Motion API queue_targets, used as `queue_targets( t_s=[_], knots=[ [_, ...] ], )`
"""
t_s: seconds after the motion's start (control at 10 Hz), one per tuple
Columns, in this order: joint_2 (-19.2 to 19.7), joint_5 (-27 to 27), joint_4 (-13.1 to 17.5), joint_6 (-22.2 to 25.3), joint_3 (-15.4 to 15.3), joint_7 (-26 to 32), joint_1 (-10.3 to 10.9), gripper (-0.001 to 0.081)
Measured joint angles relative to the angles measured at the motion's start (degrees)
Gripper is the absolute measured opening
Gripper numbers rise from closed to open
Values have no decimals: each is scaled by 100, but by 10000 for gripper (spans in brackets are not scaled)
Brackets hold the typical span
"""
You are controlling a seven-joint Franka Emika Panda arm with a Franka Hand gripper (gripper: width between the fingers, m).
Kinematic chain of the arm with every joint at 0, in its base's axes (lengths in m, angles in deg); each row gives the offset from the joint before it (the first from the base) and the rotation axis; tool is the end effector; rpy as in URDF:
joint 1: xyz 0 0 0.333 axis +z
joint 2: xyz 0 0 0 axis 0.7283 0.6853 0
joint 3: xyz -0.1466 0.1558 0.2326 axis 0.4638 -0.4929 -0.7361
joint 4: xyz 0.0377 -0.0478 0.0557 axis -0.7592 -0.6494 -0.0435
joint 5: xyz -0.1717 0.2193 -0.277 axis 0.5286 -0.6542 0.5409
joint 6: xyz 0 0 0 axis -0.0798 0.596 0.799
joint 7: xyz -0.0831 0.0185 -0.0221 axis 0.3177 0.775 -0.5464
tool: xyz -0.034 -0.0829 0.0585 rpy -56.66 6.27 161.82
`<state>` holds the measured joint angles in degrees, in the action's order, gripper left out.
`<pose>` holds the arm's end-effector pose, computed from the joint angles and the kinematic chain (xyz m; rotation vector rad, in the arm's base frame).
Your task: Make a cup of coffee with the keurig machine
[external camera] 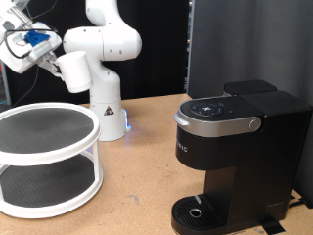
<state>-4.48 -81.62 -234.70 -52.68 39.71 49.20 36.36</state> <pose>0.2119 -0.2319 0.4116 -2.4145 -0.3211 -0.5367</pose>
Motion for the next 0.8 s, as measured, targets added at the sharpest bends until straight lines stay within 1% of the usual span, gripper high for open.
queue_targets(
  t_s=[0.2,0.4,0.6,0.7,0.8],
  knots=[
    [-15,-64,-303,-666,-397,-516,-18,70],
    [-20,-429,-546,-1294,-853,-1035,45,70],
    [-1,-792,-620,-1751,-1242,-1395,248,70],
    [20,-960,-633,-1971,-1398,-1518,394,70],
    [46,-1115,-633,-2092,-1499,-1577,551,70]
  ],
)
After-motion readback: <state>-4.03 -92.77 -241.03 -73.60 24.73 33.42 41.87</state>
